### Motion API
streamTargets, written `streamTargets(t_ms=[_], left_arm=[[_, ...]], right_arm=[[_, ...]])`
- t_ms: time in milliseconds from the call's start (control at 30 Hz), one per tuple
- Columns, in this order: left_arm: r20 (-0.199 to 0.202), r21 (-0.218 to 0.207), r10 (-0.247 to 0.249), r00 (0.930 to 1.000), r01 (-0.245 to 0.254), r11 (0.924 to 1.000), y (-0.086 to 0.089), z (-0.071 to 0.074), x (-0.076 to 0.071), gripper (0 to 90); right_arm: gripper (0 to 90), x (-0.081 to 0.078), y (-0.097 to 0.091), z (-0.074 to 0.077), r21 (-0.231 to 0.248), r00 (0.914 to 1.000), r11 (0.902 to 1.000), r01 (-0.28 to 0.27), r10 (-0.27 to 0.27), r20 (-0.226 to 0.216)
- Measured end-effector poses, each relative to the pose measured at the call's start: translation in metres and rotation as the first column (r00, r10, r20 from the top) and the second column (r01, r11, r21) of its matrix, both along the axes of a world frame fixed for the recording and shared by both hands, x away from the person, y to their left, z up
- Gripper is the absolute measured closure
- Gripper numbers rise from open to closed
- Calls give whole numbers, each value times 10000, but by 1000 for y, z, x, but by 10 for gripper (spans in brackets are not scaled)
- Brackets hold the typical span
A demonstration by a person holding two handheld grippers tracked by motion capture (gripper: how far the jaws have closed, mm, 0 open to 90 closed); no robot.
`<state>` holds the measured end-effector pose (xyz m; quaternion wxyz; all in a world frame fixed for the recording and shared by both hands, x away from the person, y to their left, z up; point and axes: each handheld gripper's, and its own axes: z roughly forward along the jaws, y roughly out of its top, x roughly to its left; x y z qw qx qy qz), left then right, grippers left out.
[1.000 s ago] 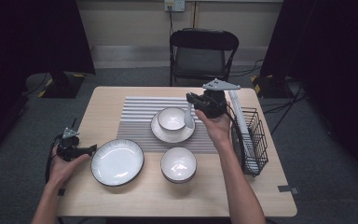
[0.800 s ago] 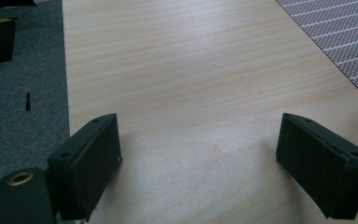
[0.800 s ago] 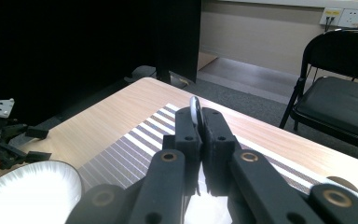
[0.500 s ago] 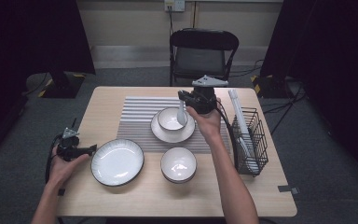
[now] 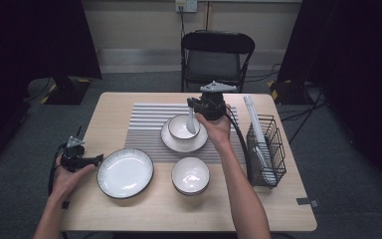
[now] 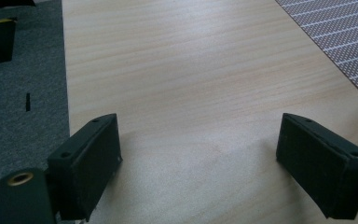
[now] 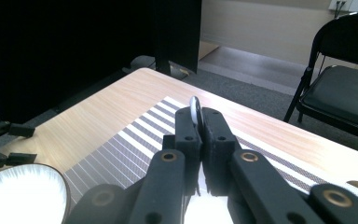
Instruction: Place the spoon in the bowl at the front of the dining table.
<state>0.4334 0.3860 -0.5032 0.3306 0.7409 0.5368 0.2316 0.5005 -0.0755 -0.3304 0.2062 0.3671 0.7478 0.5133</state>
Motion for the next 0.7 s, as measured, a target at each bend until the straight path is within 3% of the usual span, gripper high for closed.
streamTargets(t_ms=[700], left_arm=[[1, 1, -5, 10000, 5, 10000, 0, 0, 0, 131]], right_arm=[[867, 15, 7, -21, -113, 9994, 9997, 221, -224, -259]])
